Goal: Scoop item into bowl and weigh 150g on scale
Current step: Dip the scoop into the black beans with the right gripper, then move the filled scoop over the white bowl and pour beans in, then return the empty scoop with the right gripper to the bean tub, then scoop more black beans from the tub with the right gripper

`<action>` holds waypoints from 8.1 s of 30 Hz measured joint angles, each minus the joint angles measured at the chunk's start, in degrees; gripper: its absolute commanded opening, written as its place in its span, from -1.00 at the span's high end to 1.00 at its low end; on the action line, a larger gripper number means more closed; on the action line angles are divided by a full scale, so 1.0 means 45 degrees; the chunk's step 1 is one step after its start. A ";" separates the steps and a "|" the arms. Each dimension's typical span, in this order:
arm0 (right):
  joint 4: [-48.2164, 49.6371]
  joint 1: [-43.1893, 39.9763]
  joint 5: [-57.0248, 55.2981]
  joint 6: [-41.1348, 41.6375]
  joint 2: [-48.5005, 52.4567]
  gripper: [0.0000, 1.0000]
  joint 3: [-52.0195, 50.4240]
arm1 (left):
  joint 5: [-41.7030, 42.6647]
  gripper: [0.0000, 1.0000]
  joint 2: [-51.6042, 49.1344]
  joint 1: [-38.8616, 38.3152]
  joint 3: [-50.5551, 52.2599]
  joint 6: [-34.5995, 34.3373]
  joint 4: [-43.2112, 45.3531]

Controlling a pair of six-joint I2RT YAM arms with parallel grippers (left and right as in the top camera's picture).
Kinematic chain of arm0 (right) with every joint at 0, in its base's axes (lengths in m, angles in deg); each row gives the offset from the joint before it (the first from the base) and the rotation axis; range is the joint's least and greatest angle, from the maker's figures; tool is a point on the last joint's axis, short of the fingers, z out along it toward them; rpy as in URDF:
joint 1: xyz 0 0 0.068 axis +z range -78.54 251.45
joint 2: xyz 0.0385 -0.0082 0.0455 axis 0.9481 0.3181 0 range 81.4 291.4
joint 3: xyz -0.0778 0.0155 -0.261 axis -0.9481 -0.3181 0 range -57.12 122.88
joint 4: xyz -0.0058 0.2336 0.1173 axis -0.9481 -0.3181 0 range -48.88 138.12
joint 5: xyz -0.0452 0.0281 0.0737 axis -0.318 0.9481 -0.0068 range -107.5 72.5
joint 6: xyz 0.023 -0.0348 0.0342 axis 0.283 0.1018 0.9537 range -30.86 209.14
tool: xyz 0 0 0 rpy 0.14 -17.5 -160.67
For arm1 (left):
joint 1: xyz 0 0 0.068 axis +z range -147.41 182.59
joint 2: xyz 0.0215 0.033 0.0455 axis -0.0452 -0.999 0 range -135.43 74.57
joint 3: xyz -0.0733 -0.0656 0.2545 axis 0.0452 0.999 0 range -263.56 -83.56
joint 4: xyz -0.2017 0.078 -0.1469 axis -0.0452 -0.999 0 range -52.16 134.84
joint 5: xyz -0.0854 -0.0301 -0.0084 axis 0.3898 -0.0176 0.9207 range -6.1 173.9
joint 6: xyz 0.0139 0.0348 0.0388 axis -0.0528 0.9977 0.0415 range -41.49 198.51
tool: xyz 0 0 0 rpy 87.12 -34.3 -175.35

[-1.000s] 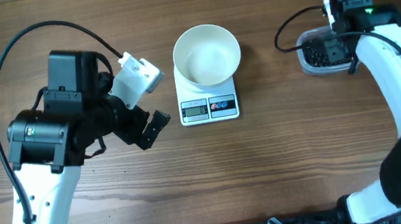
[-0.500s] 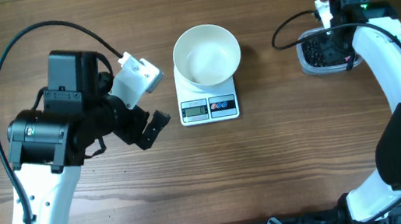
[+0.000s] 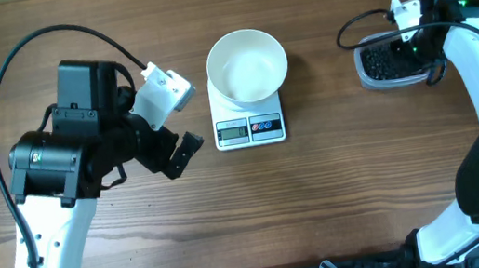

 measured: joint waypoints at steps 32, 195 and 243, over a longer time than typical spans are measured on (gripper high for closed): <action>-0.0544 -0.4065 0.7995 0.2730 0.1399 0.91 0.0044 | 0.0000 -1.00 0.0000 0.0000 0.0000 0.0000 0.0000; 0.0816 0.2594 -0.6776 0.3415 0.0597 0.91 -0.0228 | 0.0000 -1.00 -0.0024 0.0000 -0.0024 0.0000 0.0000; -0.1355 -0.3954 0.8597 0.5319 0.2259 0.91 0.0777 | 0.0000 -1.00 -0.0024 0.0000 -0.0024 0.0000 0.0000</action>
